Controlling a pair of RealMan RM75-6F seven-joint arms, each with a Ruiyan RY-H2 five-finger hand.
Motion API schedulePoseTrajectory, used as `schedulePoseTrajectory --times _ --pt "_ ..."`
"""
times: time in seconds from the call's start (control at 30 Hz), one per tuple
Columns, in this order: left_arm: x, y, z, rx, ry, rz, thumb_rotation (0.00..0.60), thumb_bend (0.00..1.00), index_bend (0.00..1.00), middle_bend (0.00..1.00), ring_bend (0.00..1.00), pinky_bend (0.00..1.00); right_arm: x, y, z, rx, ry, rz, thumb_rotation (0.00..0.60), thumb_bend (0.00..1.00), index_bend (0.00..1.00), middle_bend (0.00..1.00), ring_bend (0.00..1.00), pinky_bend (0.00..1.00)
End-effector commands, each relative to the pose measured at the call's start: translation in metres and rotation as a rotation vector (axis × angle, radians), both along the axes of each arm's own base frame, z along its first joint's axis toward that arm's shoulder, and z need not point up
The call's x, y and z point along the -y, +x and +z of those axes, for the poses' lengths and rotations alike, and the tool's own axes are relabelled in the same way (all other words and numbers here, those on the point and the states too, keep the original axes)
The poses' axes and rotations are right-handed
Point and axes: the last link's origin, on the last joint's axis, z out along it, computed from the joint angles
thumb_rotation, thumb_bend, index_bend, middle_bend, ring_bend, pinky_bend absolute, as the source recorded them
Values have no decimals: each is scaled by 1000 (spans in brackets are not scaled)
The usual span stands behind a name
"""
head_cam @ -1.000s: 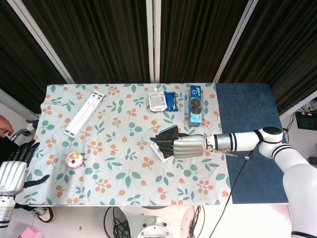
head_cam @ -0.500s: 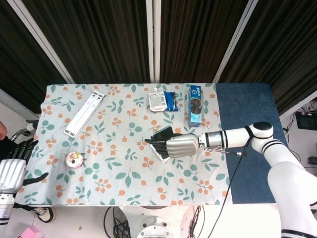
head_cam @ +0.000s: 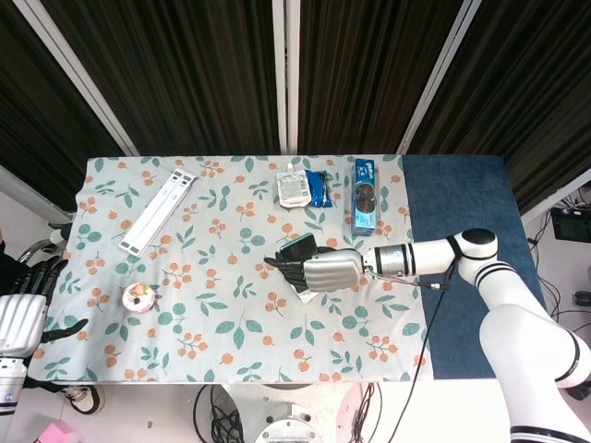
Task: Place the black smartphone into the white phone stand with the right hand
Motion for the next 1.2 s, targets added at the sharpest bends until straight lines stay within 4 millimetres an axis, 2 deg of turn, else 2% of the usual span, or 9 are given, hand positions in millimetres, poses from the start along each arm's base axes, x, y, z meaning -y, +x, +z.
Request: schedulePoseTrajectory --times 0.03,0.97,1.2 --pt "0 0 0 -6 -1 1 480 0 98 71 91 211 -1 -4 -2 2 5 0 600 274 557 298 313 0" --pt "-1 2 1 -27 -2 3 501 0 98 71 91 212 -9 -30 -16 -2 16 -32 600 303 538 239 213 0" --pt "1 3 4 -30 5 3 502 0 98 71 91 212 -10 -30 -18 -1 19 -32 600 304 538 214 168 0"
